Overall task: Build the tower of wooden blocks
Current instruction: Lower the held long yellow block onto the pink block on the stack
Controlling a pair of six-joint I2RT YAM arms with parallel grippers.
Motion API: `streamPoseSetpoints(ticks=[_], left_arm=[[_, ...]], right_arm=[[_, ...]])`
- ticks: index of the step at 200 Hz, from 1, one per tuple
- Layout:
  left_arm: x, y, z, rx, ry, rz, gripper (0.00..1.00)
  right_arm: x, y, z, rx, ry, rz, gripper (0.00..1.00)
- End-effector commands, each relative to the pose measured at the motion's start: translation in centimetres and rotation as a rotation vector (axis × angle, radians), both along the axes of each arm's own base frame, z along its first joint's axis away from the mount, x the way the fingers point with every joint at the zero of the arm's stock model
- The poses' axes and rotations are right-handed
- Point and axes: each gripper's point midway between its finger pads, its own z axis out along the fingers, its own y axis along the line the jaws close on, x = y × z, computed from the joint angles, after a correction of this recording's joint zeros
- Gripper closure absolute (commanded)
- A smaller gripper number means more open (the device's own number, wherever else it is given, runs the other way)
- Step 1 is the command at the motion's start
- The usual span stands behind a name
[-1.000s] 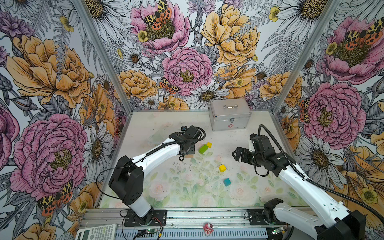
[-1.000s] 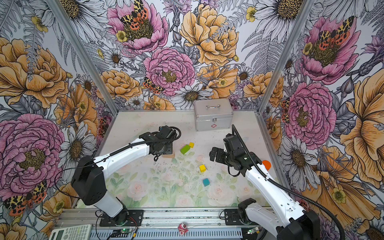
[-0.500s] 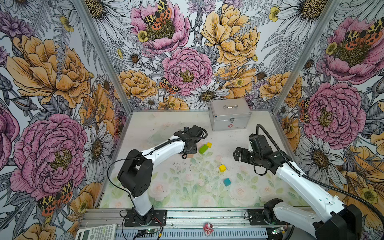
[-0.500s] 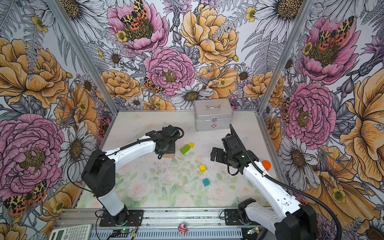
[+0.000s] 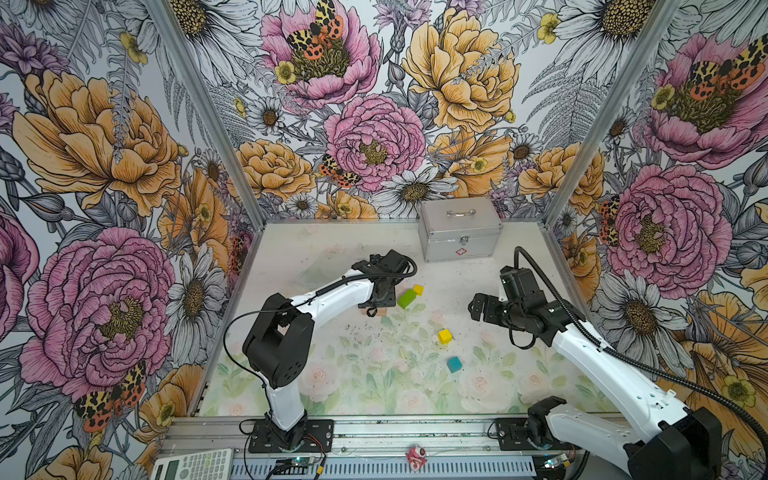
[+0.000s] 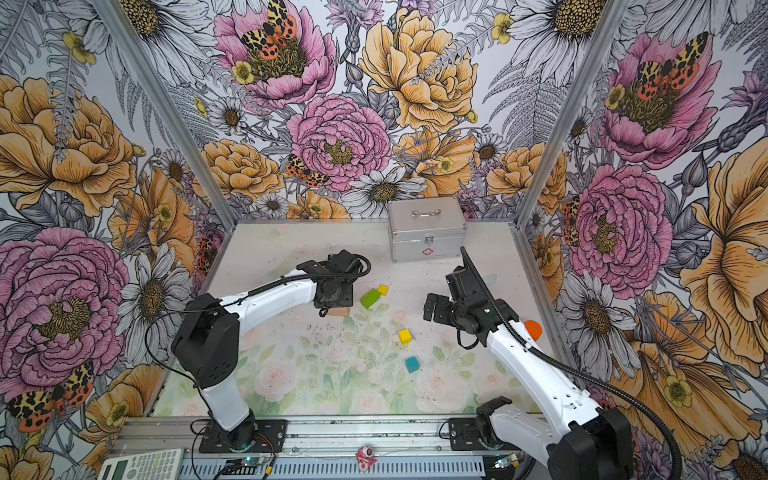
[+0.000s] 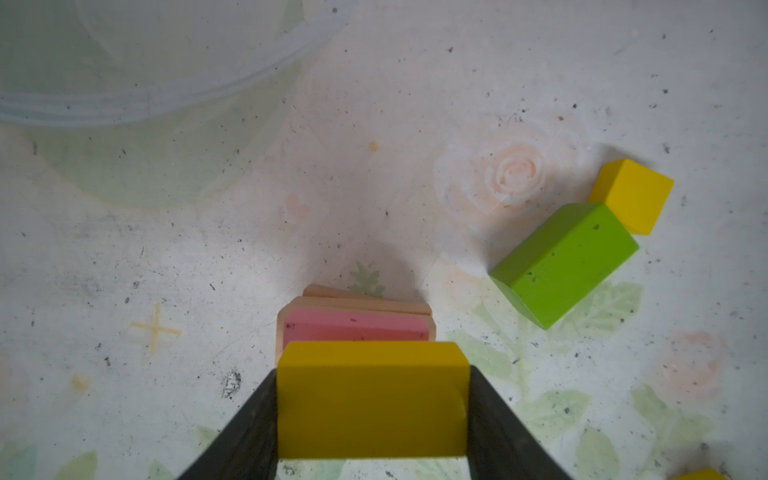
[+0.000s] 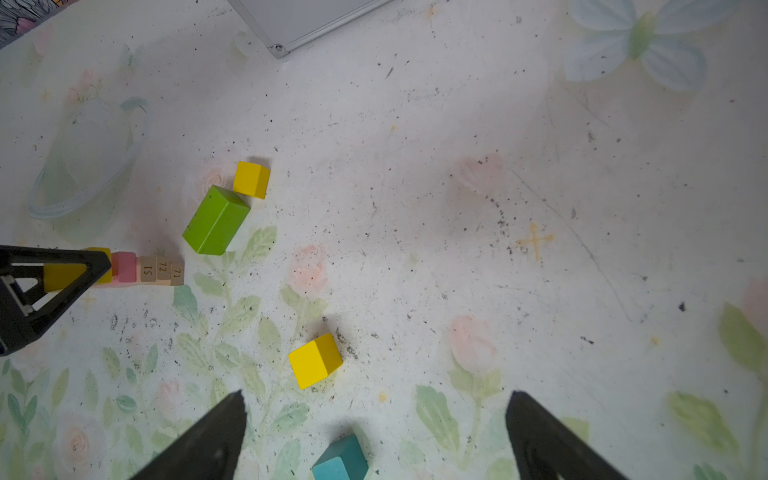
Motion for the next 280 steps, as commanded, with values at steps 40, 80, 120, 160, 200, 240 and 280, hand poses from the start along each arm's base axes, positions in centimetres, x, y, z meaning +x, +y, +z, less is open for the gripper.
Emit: streamPoseSetpoints(ticks=[40,80,120,160,200,240,280], left_arm=[[0.69,0.05,0.60,-0.024,-0.024,0.019,0.38],[0.55,0.21,0.62,-0.026,-0.026,0.018,0.37],[0.48,0.42,0.28,-0.027,-0.022,0.020,0.37],[0.50,0.43,0.16,-0.029,-0.021,0.019,0.37],[0.56,0.42,0.16,-0.032,-0.022,0.020,0.37],[0.36,0.65,0.11,-0.032,-0.026,0.027,0.36],[0.38,0.61,-0.04,-0.031,-0.025,0.027,0.36]], right_arm=[[0.58,-0.02,1.20,0.005,-0.034,0.005,0.00],[0.59,0.07,1.22,0.011,-0.031,0.005,0.00],[0.55,0.13,1.22,0.016,-0.029,0.005,0.00],[0.53,0.14,1.33,0.019,-0.033,0.005,0.00],[0.47,0.19,1.33,0.019,-0.031,0.008,0.00],[0.44,0.12,1.21,0.018,-0.029,0.005,0.00],[0.40,0.16,1.33,0.021,-0.032,0.008,0.00]])
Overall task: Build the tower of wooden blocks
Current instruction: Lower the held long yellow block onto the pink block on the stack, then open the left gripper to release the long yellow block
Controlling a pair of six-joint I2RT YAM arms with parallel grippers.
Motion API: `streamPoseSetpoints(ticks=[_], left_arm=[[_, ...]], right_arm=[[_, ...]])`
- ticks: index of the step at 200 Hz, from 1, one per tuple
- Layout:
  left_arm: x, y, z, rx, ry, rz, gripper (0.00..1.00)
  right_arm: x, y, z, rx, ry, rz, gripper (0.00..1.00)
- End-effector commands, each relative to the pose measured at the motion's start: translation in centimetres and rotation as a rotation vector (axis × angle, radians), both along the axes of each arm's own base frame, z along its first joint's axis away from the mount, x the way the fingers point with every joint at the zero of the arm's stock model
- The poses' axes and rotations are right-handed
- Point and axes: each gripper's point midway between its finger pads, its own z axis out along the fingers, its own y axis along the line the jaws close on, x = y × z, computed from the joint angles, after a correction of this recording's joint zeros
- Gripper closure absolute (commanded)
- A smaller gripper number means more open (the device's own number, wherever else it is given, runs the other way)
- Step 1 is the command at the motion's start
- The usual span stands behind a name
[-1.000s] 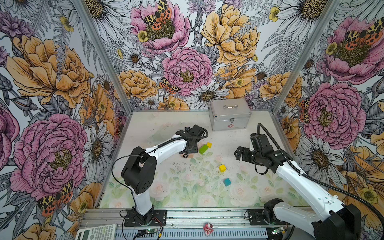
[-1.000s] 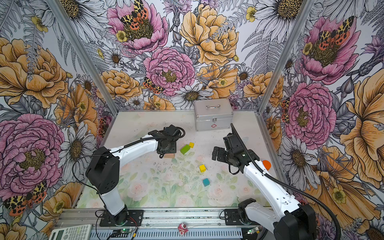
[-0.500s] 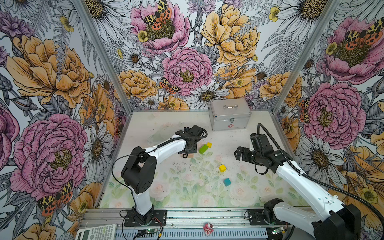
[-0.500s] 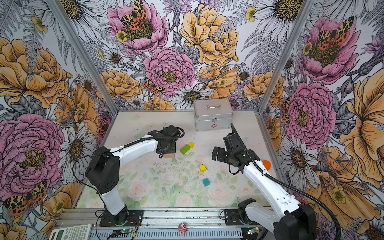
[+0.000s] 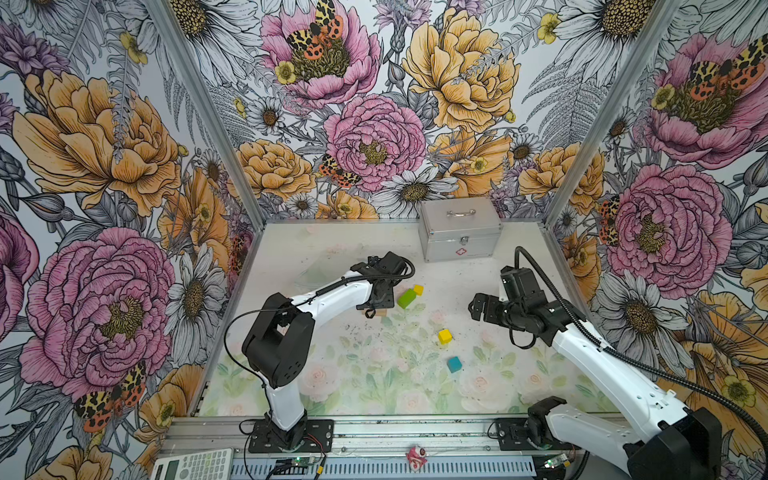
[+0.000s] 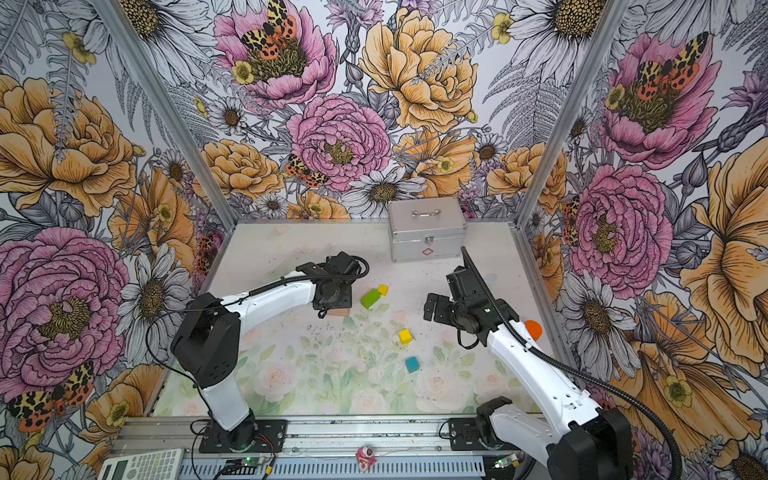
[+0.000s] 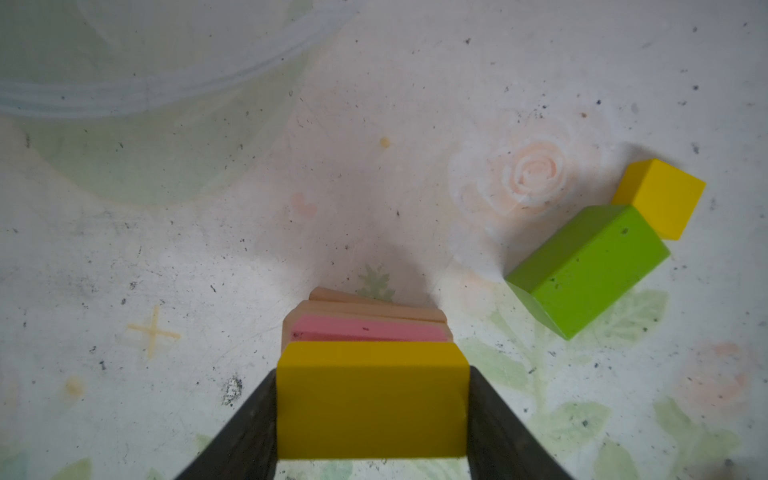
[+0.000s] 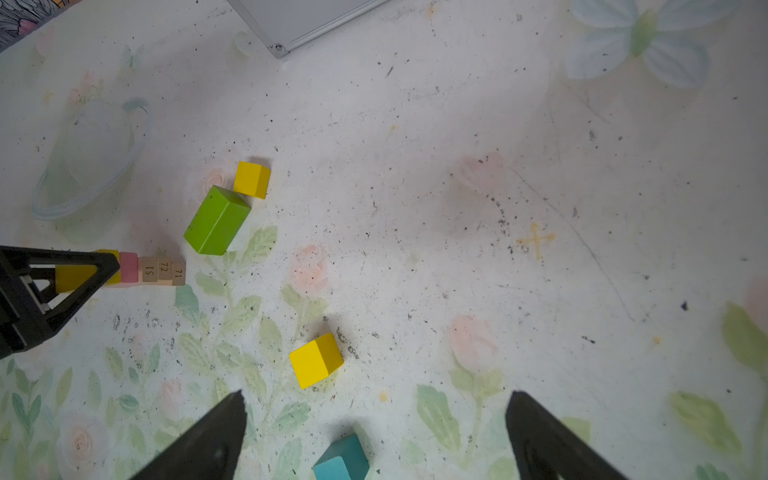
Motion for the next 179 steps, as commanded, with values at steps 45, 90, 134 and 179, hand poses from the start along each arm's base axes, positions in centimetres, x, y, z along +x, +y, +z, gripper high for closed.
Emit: streamPoseSetpoints(ticks=[45,90,134,179], left_arm=[[0.78,-0.03,1.08,-0.037,-0.038,0.019,0.35],[0.78,-0.10,0.89,-0.039,-0.035,0.016,0.35],[0.70,-0.33,0.95,-0.042,-0.034,0.009,0.32],[0.70,-0.52,0.87,-0.045,-0.029,0.003,0.28]], right_arm=[[0.30,0.14,1.55,0.013,-0.038,0.010,0.00],[0.33,0.10,1.57,0.010,-0.037,0.008,0.00],[0.36,0.15,1.74,0.015,-0.041,0.010,0.00],[0.38,0.07,1.93,0.012,-0.048,0.010,0.00]])
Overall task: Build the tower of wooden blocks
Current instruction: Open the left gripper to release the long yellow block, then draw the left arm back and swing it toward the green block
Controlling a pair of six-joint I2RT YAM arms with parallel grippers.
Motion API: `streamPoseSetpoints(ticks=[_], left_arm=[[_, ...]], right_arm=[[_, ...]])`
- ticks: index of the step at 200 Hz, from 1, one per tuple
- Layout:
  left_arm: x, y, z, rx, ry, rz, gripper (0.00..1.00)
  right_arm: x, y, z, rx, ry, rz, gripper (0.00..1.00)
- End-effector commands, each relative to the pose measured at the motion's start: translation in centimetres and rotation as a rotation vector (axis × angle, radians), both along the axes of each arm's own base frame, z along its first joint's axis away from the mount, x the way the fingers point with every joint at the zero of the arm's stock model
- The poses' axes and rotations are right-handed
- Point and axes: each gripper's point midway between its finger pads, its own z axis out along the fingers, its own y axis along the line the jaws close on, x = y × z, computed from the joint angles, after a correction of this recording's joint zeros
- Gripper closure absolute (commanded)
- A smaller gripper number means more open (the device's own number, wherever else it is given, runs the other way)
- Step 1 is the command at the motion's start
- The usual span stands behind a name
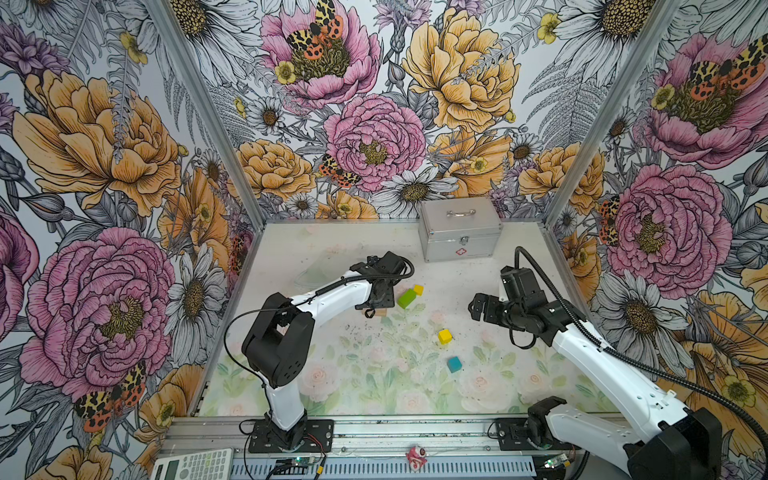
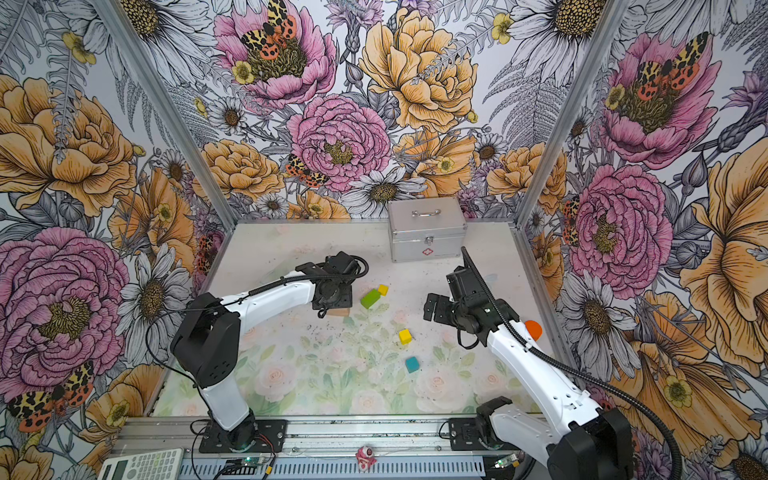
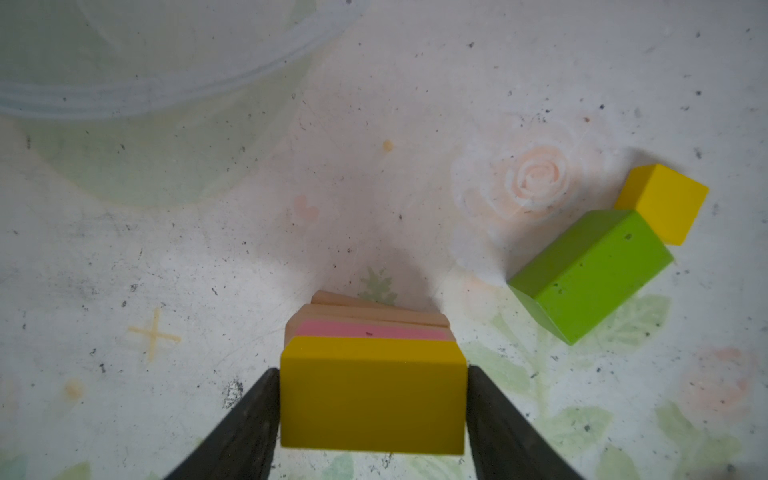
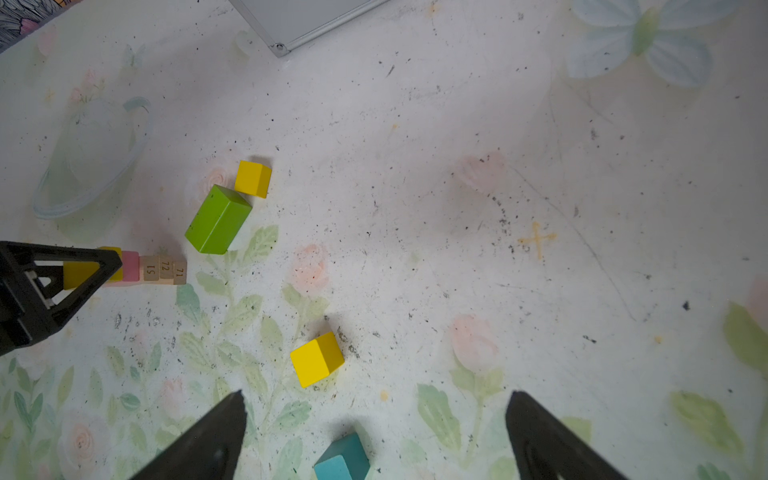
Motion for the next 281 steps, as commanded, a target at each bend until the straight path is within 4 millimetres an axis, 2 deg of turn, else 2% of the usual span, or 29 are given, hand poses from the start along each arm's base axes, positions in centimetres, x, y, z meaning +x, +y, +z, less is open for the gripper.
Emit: streamPoseSetpoints(ticks=[1,49,72,107,141,159,167,178,206,232,256,281], left_arm=[[0.5,-0.6,0.9,-0.041,-0.026,-0.002,0.28],[0.7,-0.9,2.7,-0.059,-0.069,-0.009,0.23],[0.9,-1.1,4.4,-0.077,-0.106,-0.017,0.22],[0.6,-0.4,7.8,-0.100,-0.183,-0.004,0.21],[-0.9,0.9,11.2,-0.135,-0.274,0.004,0.16],[-2.4,1.6,12.6,-0.151,-0.311,-0.006,0.09],[-3.1,2.1,13.1,-0.163,-0.328,-0.004,0.02],[-4.3,2.8,13.7,-0.189,-0.348,-0.003,0.01],[-7.5,4.6,14.6,-0.251,-0.400,0.003,0.01],[-10.2,6.1,14.4,-0.303,-0.434,0.008,0.01],[-11.5,6.6,13.4,-0.333,-0.426,0.000,0.01],[-12.1,6.3,12.6,-0.345,-0.402,-0.019,0.01]], right_arm=[[0.4,0.0,1.9,0.010,-0.049,0.007,0.00],[0.5,0.0,1.9,0.005,-0.049,0.007,0.00],[0.5,0.0,2.2,0.005,-0.055,0.009,0.00],[0.5,-0.1,2.7,0.009,-0.064,0.009,0.00],[0.2,-0.1,3.2,0.002,-0.065,0.024,0.00],[-0.1,0.1,3.5,0.003,-0.063,0.033,0.00],[-0.2,0.1,3.6,0.003,-0.061,0.038,0.00],[-0.5,0.2,3.9,0.001,-0.064,0.042,0.00],[-1.3,0.5,3.9,-0.001,-0.056,0.061,0.00],[-2.1,0.7,3.3,-0.018,-0.035,0.078,0.00],[-2.9,0.9,2.7,-0.030,-0.031,0.075,0.00],[-3.5,1.1,2.4,-0.035,-0.036,0.073,0.00]])
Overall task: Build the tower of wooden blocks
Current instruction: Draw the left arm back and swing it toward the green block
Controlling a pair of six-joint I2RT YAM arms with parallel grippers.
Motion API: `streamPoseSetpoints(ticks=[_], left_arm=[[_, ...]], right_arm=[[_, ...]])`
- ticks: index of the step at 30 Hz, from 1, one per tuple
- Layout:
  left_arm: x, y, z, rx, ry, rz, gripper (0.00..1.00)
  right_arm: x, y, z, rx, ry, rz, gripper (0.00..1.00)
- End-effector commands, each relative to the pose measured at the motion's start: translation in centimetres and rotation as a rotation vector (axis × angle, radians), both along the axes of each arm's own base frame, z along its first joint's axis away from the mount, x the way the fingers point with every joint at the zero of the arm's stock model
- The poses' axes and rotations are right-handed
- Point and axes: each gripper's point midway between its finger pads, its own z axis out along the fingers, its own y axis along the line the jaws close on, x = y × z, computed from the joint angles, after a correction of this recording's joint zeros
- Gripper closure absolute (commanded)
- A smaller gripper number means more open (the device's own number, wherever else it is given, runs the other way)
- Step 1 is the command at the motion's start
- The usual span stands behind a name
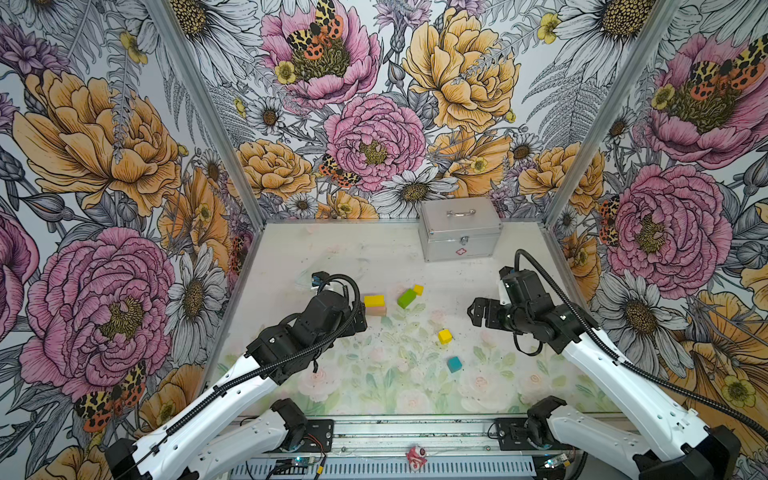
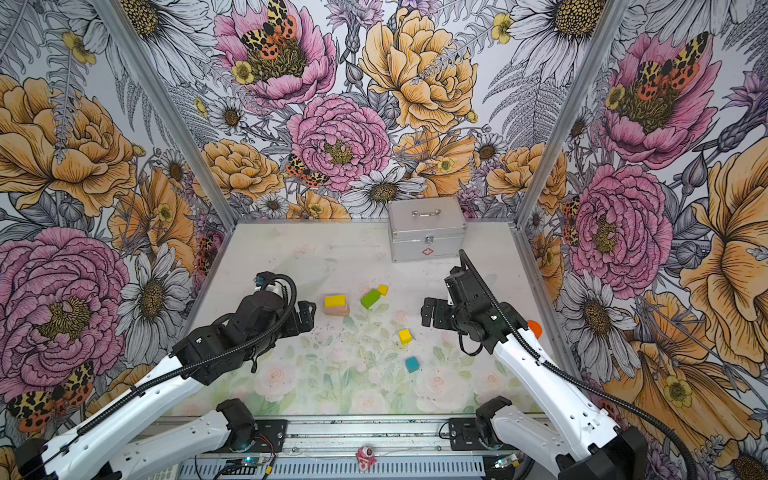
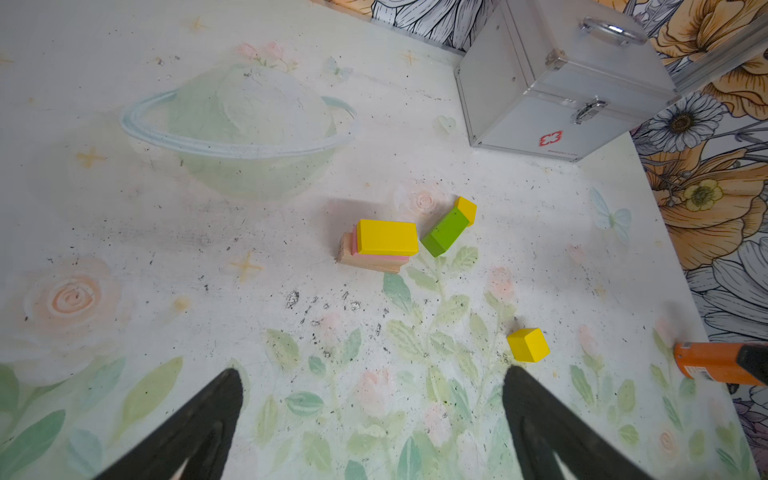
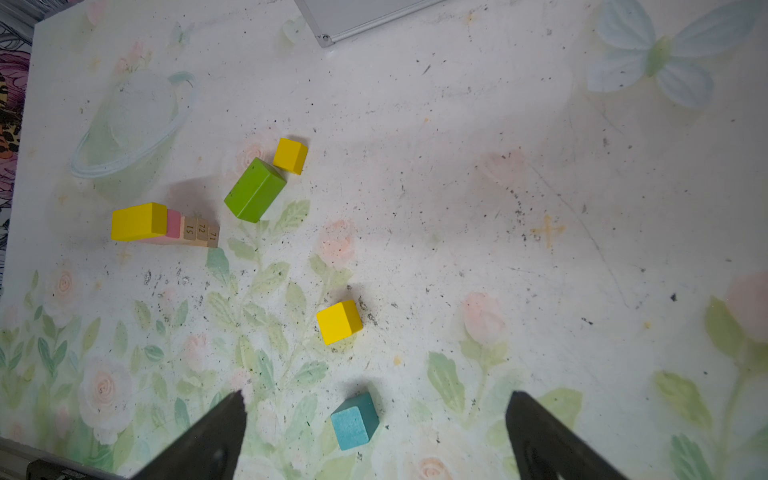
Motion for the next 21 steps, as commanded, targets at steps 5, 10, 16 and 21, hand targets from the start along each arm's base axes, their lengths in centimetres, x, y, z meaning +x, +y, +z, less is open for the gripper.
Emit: streamPoseSetpoints(ticks=[5,10,16,21], left_arm=[[-0.7,-0.9,-1.3,-0.009,0.033,-0.024,0.01],[-1.1,-0.8,-1.4,-0.019,0.023,-0.012,0.01],[-0.8,-0.3,-1.3,-0.013,0.012,0.013,0.01],[0.1,0.4,-2.0,0.013,0.041,0.045,0.01]], right_arm=[[-1.0,-0.1,-0.5,-0.029,-0.005,-0.027,0.00],[-0.8,0.3,-1.3,-0.071,0.012,0.000,0.00],[0.3,1.0,-1.8,-0.120,0.024,0.029,0.00],[1.6,1.9,-1.9,-0.125,0.023,0.044,0.00]])
